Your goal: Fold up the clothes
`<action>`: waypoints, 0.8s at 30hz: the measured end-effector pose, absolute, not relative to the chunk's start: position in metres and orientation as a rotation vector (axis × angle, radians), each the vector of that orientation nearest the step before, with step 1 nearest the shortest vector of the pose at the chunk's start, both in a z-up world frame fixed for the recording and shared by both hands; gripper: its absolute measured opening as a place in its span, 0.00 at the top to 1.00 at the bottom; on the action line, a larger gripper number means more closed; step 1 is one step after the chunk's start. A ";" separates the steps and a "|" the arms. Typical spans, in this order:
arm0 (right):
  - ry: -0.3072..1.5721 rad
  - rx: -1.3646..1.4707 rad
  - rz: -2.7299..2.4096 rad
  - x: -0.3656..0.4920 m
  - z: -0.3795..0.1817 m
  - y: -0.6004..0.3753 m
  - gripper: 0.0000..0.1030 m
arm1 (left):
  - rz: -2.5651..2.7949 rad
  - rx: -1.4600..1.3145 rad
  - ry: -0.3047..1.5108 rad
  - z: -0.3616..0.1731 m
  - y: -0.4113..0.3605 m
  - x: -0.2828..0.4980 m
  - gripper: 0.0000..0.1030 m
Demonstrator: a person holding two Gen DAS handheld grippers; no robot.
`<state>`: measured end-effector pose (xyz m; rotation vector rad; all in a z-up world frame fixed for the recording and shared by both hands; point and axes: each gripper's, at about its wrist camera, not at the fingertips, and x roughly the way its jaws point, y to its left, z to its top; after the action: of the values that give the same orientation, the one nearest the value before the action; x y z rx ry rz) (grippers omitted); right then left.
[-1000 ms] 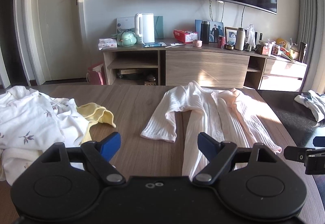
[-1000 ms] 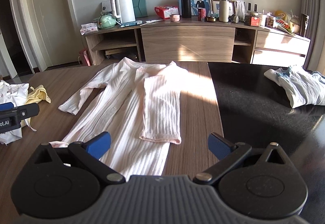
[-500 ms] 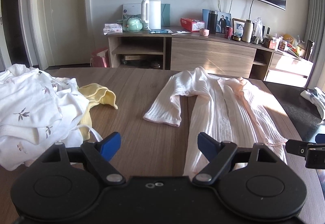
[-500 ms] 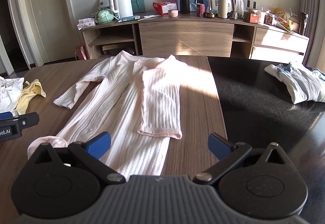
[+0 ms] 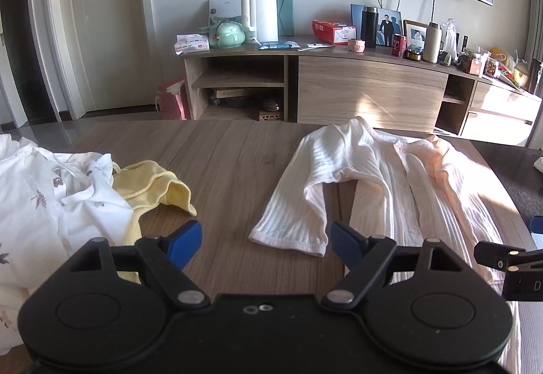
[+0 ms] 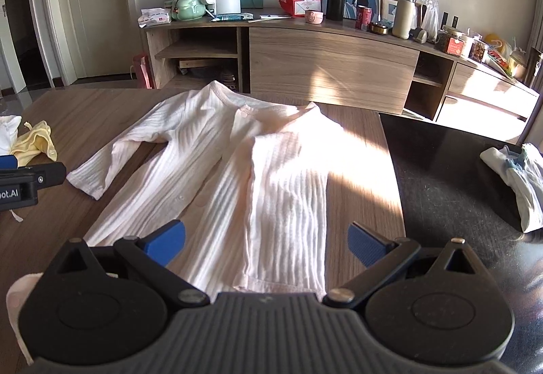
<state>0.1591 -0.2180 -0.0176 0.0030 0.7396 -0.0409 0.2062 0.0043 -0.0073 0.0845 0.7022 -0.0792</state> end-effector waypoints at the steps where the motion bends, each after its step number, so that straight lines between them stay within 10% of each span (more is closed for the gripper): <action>1: 0.740 0.004 -0.045 0.160 -0.018 -0.219 0.00 | -0.077 0.084 0.706 -0.009 0.004 0.208 0.19; 24: 0.661 0.044 0.033 0.103 -0.011 -0.208 0.00 | -0.073 -0.023 0.631 -0.008 0.027 0.136 0.19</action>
<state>0.1030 -0.2079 -0.0108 0.0436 0.6611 0.0326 0.1356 0.0273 -0.0081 -0.0228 0.6306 -0.0734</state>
